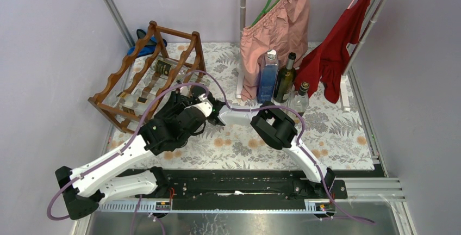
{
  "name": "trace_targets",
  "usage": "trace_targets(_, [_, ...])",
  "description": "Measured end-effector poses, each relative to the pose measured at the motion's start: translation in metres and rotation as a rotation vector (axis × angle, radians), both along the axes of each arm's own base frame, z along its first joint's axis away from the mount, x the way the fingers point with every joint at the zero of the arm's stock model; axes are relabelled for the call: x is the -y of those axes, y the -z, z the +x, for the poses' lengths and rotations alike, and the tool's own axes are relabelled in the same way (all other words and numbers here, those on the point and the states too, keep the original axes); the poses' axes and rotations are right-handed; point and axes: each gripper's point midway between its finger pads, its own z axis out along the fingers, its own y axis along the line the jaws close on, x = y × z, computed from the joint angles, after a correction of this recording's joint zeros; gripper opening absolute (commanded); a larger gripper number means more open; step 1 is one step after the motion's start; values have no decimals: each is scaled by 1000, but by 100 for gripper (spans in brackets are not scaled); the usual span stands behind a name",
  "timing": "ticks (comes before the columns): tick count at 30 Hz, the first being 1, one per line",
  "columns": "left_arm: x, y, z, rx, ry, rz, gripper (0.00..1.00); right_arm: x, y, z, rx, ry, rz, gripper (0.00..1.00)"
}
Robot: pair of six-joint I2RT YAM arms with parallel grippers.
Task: Put the wine bottle on the wine rack
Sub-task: Place the wine bottle in the wine rack.
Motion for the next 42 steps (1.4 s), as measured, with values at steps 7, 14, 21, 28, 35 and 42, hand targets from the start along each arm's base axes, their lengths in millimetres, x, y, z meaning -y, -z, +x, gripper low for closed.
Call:
trace_targets(7, [-6,11,-3,-12,3,35,60,0,0,0,0,0,0,41])
trace_targets(14, [-9,24,-1,-20,5,84,59,0,0,0,1,-1,2,41])
trace_targets(21, [-11,26,9,-6,-23,88,50,0,0,0,1,0,4,41])
trace_targets(28, [-11,28,14,-20,-22,66,45,-1,0,6,2,27,4,41])
trace_targets(35, [-12,29,15,-19,-19,59,40,-1,1,8,3,34,4,43])
trace_targets(42, [-13,27,13,-6,-10,30,37,-1,0,8,5,34,6,45])
